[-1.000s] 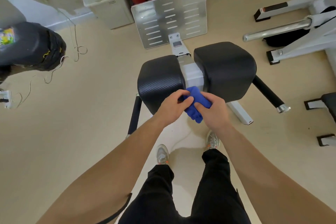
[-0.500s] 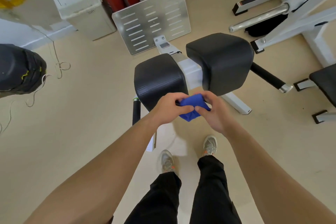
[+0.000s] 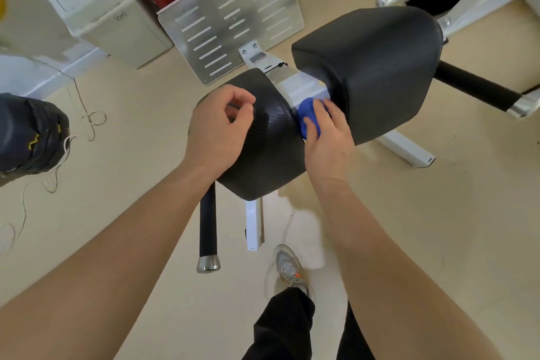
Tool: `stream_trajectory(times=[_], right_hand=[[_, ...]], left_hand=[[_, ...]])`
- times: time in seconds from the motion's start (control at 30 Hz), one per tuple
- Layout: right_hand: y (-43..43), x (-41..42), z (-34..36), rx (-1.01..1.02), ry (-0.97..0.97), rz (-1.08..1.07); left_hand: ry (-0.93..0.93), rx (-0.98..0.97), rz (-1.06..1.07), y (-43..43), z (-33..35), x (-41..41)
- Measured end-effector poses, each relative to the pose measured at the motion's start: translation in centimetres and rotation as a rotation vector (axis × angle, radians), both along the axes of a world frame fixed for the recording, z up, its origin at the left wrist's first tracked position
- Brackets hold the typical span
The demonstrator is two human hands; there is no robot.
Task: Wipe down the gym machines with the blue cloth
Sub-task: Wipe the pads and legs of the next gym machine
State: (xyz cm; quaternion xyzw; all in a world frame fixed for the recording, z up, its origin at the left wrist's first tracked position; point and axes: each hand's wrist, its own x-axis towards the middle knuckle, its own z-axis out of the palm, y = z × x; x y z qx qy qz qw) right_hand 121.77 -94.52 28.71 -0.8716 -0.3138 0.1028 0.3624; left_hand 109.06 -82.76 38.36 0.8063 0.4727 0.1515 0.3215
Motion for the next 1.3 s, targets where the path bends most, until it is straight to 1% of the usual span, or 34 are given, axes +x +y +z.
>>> stream_trajectory(times=[0.07, 0.1, 0.17, 0.23, 0.27, 0.37, 0.43, 0.57, 0.67, 0.7, 0.87, 0.9, 0.97, 1.0, 1.07, 1.1, 1.2, 1.3], right_hand=[[-0.4, 0.1, -1.4, -0.005, -0.069, 0.077], [-0.9, 0.4, -2.1, -0.002, -0.063, 0.118], [-2.2, 0.8, -3.2, -0.038, 0.007, 0.182], [-3.2, 1.0, -3.6, -0.053, 0.044, 0.187], [-3.2, 1.1, -3.4, -0.017, 0.046, 0.164], [-0.4, 1.2, -1.6, 0.188, -0.008, 0.061], [1.6, 1.3, -0.8, 0.25, -0.035, 0.024], [1.1, 0.3, -2.1, 0.16, -0.04, -0.053], [-0.7, -0.1, -3.2, 0.012, 0.104, -0.07], [-1.0, 0.0, -3.2, 0.0, 0.123, -0.077], [0.5, 0.0, -1.7, 0.193, 0.042, -0.153], [0.9, -0.3, -1.7, 0.207, 0.026, -0.166], [0.9, -1.0, -2.3, 0.167, 0.035, -0.197], [0.5, -1.3, -2.7, 0.108, 0.054, -0.21], [-0.5, -1.9, -3.7, -0.034, 0.102, -0.197], [-1.0, -2.0, -4.0, -0.062, 0.132, -0.172], [-1.8, -1.5, -4.5, -0.04, 0.283, -0.095], [-2.5, -0.6, -4.8, -0.066, 0.345, -0.049]], left_hand=[[0.019, 0.029, -0.013, -0.2, -0.8, -0.3], [0.024, 0.037, -0.014, -0.5, -1.1, -0.5], [0.014, 0.044, 0.0, -0.8, -1.5, -1.1], [0.0, 0.043, 0.022, -1.1, -1.7, -1.8], [-0.007, 0.044, 0.029, -1.3, -1.7, -2.0], [-0.019, 0.064, 0.033, -1.2, -1.4, -2.4], [-0.011, 0.066, 0.036, -0.9, -1.2, -2.4], [0.014, 0.063, 0.061, -0.3, -0.9, -2.4], [0.031, 0.058, 0.056, -0.3, -0.6, -2.7], [0.033, 0.051, 0.055, -0.4, -0.5, -2.8], [0.03, 0.055, 0.07, -0.4, -0.5, -3.5], [0.026, 0.056, 0.07, -0.4, -0.6, -3.6], [0.018, 0.057, 0.067, -0.3, -0.7, -3.7], [0.01, 0.057, 0.063, -0.3, -0.7, -3.8], [-0.006, 0.057, 0.055, -0.5, -0.9, -3.9], [-0.011, 0.057, 0.052, -0.6, -1.0, -3.9], [-0.006, 0.057, 0.047, -1.1, -1.3, -4.2], [-0.011, 0.05, 0.061, -1.6, -1.2, -4.1]])
